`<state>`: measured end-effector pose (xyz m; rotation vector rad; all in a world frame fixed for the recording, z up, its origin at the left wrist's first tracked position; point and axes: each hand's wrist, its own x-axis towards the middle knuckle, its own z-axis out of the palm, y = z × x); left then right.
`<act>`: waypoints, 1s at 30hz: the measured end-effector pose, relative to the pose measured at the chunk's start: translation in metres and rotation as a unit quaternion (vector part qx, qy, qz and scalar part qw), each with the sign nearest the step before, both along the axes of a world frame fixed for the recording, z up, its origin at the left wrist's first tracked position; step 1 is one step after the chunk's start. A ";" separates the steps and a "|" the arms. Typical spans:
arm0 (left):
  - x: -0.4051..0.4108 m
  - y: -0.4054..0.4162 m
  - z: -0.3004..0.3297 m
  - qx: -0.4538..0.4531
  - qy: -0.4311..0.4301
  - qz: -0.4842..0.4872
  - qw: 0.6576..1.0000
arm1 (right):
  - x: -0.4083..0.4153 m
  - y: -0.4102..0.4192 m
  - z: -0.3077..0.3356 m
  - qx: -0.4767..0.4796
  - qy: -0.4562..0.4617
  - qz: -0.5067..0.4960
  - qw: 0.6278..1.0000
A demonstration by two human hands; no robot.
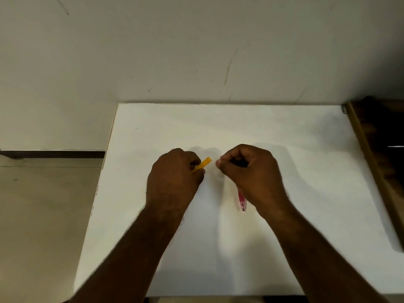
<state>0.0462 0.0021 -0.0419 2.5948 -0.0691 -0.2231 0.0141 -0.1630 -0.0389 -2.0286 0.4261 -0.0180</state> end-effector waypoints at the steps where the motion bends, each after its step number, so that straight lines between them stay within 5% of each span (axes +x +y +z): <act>1: -0.001 -0.001 0.001 0.004 0.002 -0.005 1.000 | 0.001 -0.004 0.001 0.041 0.011 -0.017 0.999; 11: -0.007 -0.010 0.015 -0.084 -0.064 -0.062 0.992 | 0.003 -0.018 0.008 0.327 0.044 -0.139 0.934; 27: -0.008 -0.011 0.017 -0.096 -0.101 -0.111 0.984 | 0.001 -0.019 0.008 0.278 0.053 -0.107 0.953; 30: -0.007 -0.010 0.017 -0.088 -0.104 -0.119 0.984 | 0.001 -0.020 0.005 0.212 0.052 -0.074 0.973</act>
